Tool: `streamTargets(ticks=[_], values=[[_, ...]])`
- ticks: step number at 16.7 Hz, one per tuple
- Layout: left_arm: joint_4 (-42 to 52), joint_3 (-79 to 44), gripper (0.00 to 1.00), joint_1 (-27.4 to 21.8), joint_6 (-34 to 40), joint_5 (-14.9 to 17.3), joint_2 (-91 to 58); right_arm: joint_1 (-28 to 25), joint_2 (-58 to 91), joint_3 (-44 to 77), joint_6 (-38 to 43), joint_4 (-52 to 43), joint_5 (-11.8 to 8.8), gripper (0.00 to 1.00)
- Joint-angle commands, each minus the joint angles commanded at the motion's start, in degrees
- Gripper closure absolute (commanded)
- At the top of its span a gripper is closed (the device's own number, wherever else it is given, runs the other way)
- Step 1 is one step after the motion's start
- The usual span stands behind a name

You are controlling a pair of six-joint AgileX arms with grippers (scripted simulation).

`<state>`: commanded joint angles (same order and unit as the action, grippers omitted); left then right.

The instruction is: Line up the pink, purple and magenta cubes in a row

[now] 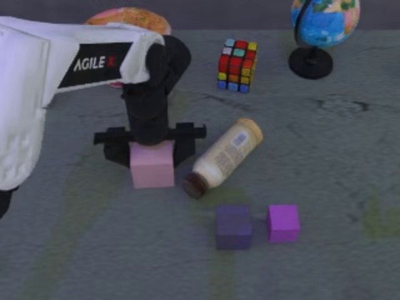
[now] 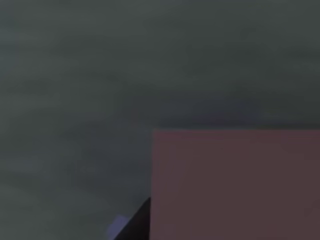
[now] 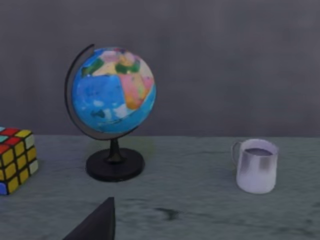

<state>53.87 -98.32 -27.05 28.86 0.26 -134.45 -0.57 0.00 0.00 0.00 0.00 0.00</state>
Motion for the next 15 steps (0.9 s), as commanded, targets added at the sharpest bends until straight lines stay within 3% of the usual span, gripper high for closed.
streamTargets(ticks=[2, 11, 15], values=[[0.0, 0.0, 1.00, 0.0, 0.0, 0.0, 0.0, 0.0, 0.0, 0.0, 0.0, 0.0, 0.0, 0.00], [0.4, -0.2, 1.00, 0.1, -0.1, -0.1, 0.4, 0.0, 0.0, 0.0, 0.0, 0.0, 0.0, 0.00], [6.8, -4.5, 1.00, 0.7, 0.1, -0.2, 2.3, 0.0, 0.0, 0.0, 0.0, 0.0, 0.0, 0.00]])
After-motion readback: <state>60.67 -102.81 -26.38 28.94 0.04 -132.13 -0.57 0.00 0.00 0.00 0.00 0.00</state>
